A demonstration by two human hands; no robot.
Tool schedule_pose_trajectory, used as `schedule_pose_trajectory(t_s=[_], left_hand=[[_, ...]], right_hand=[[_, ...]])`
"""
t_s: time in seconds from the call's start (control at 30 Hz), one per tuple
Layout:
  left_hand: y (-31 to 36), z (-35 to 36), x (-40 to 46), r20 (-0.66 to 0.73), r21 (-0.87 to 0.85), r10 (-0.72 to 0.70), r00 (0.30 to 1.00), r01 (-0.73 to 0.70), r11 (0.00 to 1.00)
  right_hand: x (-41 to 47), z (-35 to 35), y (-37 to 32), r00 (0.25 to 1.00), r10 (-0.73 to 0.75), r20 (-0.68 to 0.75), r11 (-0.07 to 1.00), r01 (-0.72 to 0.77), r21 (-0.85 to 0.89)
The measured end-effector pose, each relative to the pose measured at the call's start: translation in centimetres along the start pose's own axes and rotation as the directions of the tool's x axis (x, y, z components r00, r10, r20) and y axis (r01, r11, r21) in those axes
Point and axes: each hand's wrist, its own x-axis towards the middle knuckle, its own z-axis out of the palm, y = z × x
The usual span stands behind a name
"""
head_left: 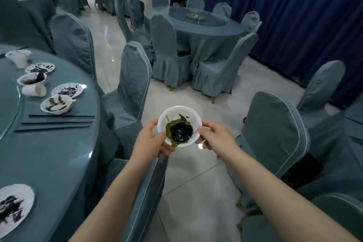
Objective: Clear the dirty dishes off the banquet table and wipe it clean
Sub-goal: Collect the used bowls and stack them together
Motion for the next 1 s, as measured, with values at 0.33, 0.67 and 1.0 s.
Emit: schedule_pose_trajectory(t_s=[0.33,0.67,1.0], left_hand=[[1.6,-0.8,10.7,-0.156,-0.012,-0.009,0.988,0.007,1.0],[1.7,-3.8,20.1,-0.459,-0.059,-0.071,0.886,0.049,0.997],[2.4,-3.3,26.2,-0.807,-0.218,-0.192,0.559,0.021,0.976]], right_hand=[[12.9,-2.7,-0.2,0.996,0.068,0.051,0.998,-0.068,-0.007],[29.5,-0.4,-0.1,0.939,0.031,0.344,0.998,-0.008,-0.07],[45.1,1.6,-3.5,0.75,-0.062,0.659,0.99,0.128,-0.053]])
